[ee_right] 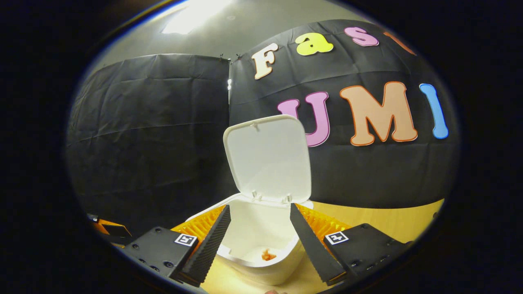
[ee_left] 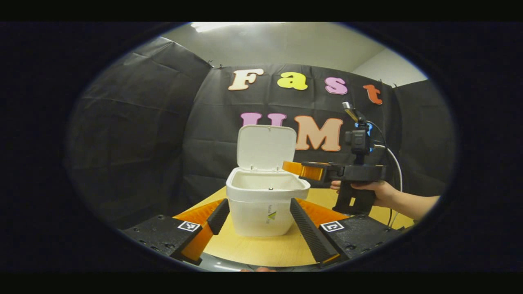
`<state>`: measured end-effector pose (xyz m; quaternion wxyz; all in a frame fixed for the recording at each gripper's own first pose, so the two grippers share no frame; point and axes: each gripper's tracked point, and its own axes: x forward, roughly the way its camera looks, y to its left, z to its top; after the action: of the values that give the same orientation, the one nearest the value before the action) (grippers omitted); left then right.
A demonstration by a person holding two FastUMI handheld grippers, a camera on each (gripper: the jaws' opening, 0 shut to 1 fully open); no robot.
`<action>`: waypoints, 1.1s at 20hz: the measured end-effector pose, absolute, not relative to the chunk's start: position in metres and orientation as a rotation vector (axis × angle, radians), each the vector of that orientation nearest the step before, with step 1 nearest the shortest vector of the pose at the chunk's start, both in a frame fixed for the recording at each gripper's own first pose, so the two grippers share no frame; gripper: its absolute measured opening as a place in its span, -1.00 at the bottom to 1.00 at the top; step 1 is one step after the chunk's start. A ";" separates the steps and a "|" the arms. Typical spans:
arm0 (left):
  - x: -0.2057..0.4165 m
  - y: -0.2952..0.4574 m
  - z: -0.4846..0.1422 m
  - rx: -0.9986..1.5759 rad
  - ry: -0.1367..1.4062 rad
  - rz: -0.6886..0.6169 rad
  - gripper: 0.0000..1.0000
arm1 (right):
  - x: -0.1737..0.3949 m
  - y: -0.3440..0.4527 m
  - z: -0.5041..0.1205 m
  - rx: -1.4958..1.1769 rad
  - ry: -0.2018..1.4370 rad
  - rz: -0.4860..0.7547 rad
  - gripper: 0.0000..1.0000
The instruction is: Press the lid of the desktop garbage bin to open it, pick up the crumpled paper on the desktop and throw it into the bin, then pick up the pop can on the desktop and drop it into the bin, and finally close the garbage bin lid.
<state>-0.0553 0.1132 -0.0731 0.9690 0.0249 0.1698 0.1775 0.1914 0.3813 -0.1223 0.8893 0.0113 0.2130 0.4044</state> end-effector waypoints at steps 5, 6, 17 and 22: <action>-0.014 0.055 -0.108 0.034 0.367 0.179 0.82 | 0.211 0.254 -0.088 0.010 0.348 0.629 0.94; -0.003 0.036 -0.117 0.033 0.371 0.129 0.82 | 0.211 0.221 -0.082 0.015 0.342 0.572 0.94; 0.112 -0.095 -0.284 -0.010 0.497 -0.145 0.81 | 0.088 -0.069 -0.073 0.043 0.414 -0.022 0.92; 0.134 -0.094 -0.360 0.033 0.587 -0.122 0.83 | 0.034 -0.115 -0.060 0.053 0.372 -0.134 0.92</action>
<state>0.1335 -0.0935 -0.3596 0.9552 0.0161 0.2892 -0.0599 0.0344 -0.1147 -0.0598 0.9802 0.0264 0.1849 -0.0663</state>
